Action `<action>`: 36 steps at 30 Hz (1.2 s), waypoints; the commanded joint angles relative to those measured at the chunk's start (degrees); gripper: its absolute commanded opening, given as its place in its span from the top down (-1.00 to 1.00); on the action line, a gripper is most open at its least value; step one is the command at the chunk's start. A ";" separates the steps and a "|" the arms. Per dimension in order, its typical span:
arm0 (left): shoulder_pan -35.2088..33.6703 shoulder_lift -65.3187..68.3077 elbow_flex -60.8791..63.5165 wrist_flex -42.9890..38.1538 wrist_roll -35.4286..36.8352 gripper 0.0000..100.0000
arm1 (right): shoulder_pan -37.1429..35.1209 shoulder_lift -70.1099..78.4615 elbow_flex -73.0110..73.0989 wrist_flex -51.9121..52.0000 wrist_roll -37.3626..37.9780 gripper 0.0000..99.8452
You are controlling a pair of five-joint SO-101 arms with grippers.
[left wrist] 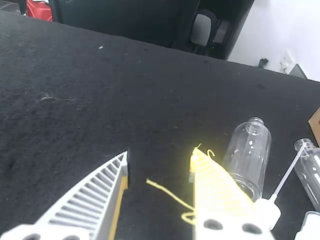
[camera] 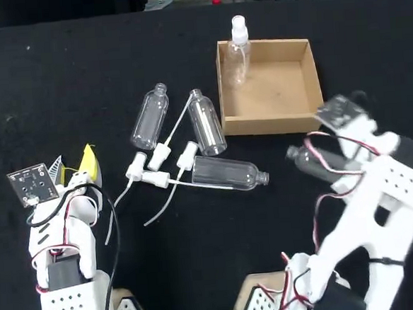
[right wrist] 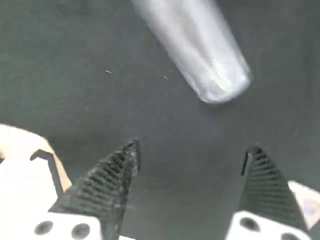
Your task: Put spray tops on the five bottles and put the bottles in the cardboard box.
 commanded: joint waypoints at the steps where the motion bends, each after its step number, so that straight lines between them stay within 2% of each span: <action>1: 0.66 -0.44 1.10 0.35 -0.09 0.61 | -9.23 0.66 -3.38 0.70 -0.35 0.37; 6: 0.57 -0.44 1.10 0.35 -0.09 0.61 | -14.51 3.38 -3.30 -9.49 -0.18 0.37; 12: 0.57 -0.44 1.10 0.35 -0.09 0.61 | -14.77 20.09 -13.23 -9.67 0.44 0.31; 17: 0.57 -0.44 1.10 0.26 -0.09 0.61 | -11.43 30.81 -23.87 2.11 13.10 0.30; 20: 0.57 -0.44 1.10 0.18 -0.09 0.61 | -11.16 33.19 -27.12 8.09 16.09 0.30; 24: 0.57 -0.44 1.10 0.26 -0.09 0.61 | -11.60 33.01 -27.21 8.79 16.53 0.30; 29: 0.57 -0.44 1.10 0.26 -0.09 0.61 | -10.64 33.36 -26.68 5.63 21.45 0.18; 36: 0.57 -0.44 1.10 0.26 -0.09 0.61 | -10.02 32.92 -18.07 1.85 26.55 0.17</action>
